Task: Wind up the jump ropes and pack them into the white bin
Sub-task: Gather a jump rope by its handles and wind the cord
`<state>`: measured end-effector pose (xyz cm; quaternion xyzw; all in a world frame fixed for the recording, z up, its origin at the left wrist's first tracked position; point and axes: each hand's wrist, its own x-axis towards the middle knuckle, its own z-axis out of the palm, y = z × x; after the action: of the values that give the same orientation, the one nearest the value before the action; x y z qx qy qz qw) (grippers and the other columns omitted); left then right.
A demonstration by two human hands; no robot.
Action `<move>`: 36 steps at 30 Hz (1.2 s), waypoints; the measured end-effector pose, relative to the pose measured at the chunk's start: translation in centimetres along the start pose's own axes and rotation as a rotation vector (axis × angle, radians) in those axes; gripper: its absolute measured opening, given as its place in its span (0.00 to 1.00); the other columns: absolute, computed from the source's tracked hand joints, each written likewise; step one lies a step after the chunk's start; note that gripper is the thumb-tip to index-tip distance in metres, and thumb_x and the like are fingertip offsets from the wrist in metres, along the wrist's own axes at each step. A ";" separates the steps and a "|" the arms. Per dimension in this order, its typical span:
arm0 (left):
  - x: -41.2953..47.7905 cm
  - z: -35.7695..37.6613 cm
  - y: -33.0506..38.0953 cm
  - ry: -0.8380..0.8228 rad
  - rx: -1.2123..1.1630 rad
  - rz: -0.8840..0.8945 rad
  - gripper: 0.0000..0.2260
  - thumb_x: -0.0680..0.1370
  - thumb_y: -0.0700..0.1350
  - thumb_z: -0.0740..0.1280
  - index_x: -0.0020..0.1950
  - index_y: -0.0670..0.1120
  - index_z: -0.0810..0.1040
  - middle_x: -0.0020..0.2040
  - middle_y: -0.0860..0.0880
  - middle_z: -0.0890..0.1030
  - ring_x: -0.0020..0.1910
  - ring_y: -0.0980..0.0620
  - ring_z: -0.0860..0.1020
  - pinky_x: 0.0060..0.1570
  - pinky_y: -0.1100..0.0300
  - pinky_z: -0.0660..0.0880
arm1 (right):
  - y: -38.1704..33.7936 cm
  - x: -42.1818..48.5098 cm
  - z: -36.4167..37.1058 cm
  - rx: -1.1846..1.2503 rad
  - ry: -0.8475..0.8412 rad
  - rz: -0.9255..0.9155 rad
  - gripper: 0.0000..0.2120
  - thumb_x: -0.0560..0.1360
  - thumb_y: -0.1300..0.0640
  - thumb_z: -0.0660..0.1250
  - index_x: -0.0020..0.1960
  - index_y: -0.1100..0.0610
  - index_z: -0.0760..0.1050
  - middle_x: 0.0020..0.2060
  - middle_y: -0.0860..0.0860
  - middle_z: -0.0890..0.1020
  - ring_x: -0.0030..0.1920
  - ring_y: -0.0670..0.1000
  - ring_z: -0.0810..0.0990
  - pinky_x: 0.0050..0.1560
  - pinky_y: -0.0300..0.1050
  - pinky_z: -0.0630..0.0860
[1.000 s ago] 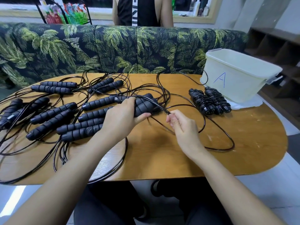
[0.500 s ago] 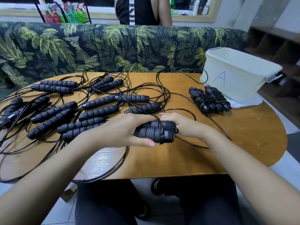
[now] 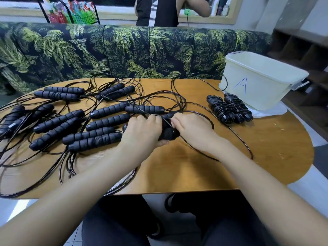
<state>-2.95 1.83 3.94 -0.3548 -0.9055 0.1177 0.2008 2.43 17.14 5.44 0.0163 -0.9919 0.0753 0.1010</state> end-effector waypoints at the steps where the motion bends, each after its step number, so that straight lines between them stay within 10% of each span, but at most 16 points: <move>1: 0.1 0.0 0.3 0.038 -0.018 -0.045 0.29 0.69 0.70 0.65 0.52 0.45 0.72 0.46 0.50 0.78 0.43 0.45 0.79 0.36 0.55 0.69 | -0.1 -0.2 0.2 0.053 0.033 0.051 0.14 0.84 0.54 0.50 0.51 0.55 0.73 0.40 0.52 0.76 0.44 0.58 0.76 0.39 0.47 0.63; 11: 1.4 1.8 1.3 -0.051 -0.558 -0.269 0.31 0.69 0.71 0.63 0.54 0.45 0.69 0.51 0.46 0.79 0.50 0.42 0.78 0.43 0.53 0.71 | -0.6 -2.5 0.7 -0.129 0.135 0.137 0.15 0.84 0.49 0.48 0.53 0.52 0.72 0.43 0.49 0.82 0.45 0.56 0.79 0.38 0.46 0.62; 16: 1.1 1.6 -0.6 -0.096 -1.090 -0.269 0.28 0.67 0.70 0.62 0.49 0.46 0.75 0.39 0.53 0.79 0.40 0.53 0.76 0.35 0.60 0.68 | 0.3 -4.0 1.8 0.457 0.092 0.138 0.13 0.83 0.53 0.54 0.42 0.48 0.71 0.34 0.45 0.81 0.39 0.47 0.78 0.43 0.46 0.73; 23: 0.5 -1.1 -1.3 -0.102 -1.561 -0.065 0.03 0.79 0.41 0.64 0.48 0.49 0.75 0.29 0.62 0.78 0.29 0.65 0.74 0.31 0.73 0.67 | 3.3 -3.5 4.1 0.995 -0.159 -0.013 0.15 0.82 0.56 0.55 0.40 0.55 0.74 0.37 0.56 0.78 0.44 0.47 0.77 0.56 0.39 0.69; 29: -0.4 -1.8 -2.5 -0.315 -1.053 0.391 0.21 0.71 0.61 0.71 0.57 0.51 0.74 0.44 0.60 0.77 0.43 0.62 0.76 0.41 0.64 0.70 | 4.3 -0.8 1.4 0.582 -0.333 -0.155 0.13 0.78 0.65 0.63 0.38 0.52 0.76 0.34 0.42 0.79 0.37 0.40 0.76 0.42 0.37 0.70; 36: -0.4 -1.7 0.9 -0.148 -0.026 0.509 0.34 0.69 0.72 0.61 0.62 0.46 0.70 0.56 0.50 0.77 0.53 0.46 0.78 0.44 0.54 0.70 | 2.9 1.9 -0.3 -0.035 -0.387 -0.266 0.15 0.79 0.54 0.62 0.34 0.44 0.68 0.31 0.43 0.74 0.37 0.45 0.73 0.54 0.50 0.63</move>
<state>-1.38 2.35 5.03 -0.5644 -0.8007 0.1782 0.0934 0.51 20.02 5.65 0.1595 -0.9830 0.0397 -0.0817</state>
